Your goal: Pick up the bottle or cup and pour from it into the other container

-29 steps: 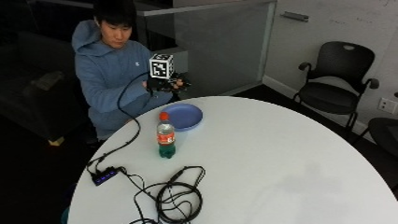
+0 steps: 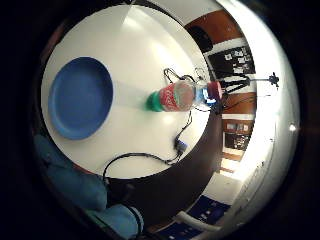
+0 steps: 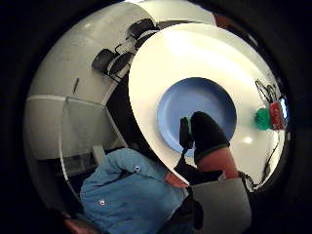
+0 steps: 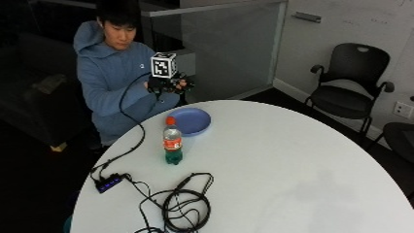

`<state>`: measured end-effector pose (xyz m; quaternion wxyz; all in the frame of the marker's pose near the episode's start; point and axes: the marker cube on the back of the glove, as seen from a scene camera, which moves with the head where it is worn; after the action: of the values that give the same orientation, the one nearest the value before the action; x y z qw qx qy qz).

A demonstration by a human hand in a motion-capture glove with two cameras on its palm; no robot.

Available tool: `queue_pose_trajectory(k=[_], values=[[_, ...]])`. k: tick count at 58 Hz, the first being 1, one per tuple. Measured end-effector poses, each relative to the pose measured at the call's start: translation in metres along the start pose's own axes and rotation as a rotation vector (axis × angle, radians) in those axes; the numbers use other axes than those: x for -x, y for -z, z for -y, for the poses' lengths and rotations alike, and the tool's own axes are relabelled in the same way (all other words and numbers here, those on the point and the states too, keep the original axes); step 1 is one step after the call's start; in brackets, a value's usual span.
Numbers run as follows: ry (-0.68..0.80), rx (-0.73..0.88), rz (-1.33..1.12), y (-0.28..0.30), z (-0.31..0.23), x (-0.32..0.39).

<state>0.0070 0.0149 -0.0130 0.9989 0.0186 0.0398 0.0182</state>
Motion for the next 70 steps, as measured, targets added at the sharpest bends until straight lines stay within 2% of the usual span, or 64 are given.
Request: queue_pose_trajectory(k=[16,50,70], values=[[-0.019,-0.04,-0.056,0.019,-0.028,-0.031],[-0.23,-0.125,-0.091,0.035,-0.107,-0.148],[-0.273,-0.224,0.093,0.031,-0.129,-0.209]])
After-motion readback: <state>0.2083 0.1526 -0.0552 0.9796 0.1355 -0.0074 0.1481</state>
